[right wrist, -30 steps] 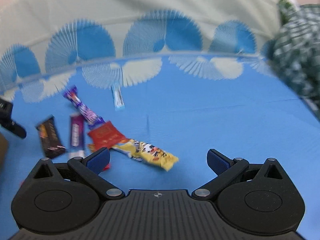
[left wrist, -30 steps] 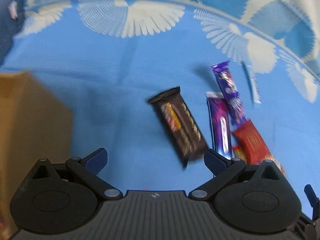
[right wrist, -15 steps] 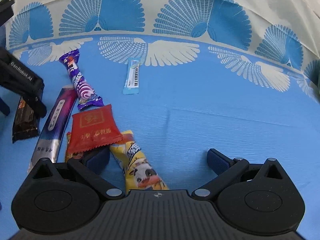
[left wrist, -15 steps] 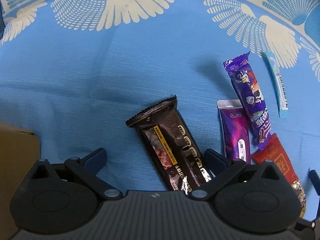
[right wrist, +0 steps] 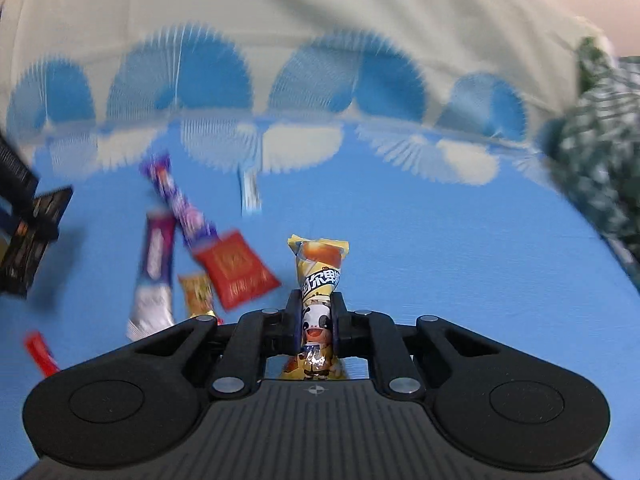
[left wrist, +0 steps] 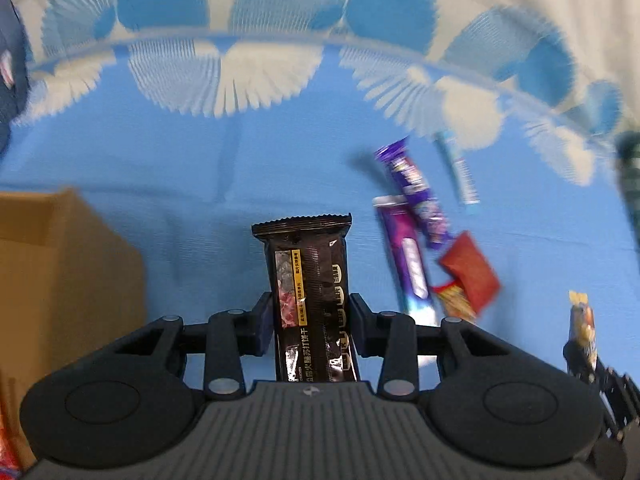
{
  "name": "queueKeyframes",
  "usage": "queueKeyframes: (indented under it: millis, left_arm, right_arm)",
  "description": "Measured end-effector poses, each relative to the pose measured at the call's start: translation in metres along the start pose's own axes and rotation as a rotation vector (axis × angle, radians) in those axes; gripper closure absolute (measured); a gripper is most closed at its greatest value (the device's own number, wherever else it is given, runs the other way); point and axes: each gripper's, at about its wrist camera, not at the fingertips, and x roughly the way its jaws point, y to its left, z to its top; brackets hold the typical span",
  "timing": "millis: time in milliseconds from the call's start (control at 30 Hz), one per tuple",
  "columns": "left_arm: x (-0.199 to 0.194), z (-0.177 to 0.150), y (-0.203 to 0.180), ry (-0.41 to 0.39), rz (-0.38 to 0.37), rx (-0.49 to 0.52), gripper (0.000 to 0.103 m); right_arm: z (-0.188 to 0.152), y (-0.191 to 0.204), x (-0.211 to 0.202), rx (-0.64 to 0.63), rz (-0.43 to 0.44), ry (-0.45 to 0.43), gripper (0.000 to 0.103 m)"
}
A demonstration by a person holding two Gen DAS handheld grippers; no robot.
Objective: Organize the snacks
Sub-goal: 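Grasp the dark chocolate bar with left gripper while right grasps the yellow cartoon wafer, then carry both snacks over the box and open both grippers to drop them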
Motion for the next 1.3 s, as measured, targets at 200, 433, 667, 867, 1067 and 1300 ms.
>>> queueKeyframes:
  millis: [200,433,667,867,1067,1300]
  left_arm:
    - [-0.111,-0.054,0.027,-0.110,-0.050,0.027,0.060]
    - [-0.223,-0.144,0.093,-0.207,0.018,0.031,0.060]
    - [-0.295,-0.239,0.166,-0.242,0.083,-0.046,0.060]
    - [-0.327,-0.294,0.197,-0.298,0.103,-0.081,0.060]
    - [-0.348,-0.322,0.215,-0.351,0.077,-0.116,0.060]
    - [-0.359,-0.329,0.221,-0.388,0.051,-0.127,0.060]
  right_arm:
    - [0.012,0.018,-0.116,0.080,0.076,-0.124,0.089]
    - [-0.011,0.081,-0.237,0.105,0.283,-0.128,0.089]
    - [-0.046,0.151,-0.318,0.086,0.478,-0.053,0.089]
    - [-0.058,0.199,-0.367,-0.032,0.572,-0.065,0.089]
    - [-0.060,0.221,-0.402,-0.116,0.564,-0.117,0.089]
    - [-0.065,0.229,-0.417,-0.149,0.535,-0.141,0.089]
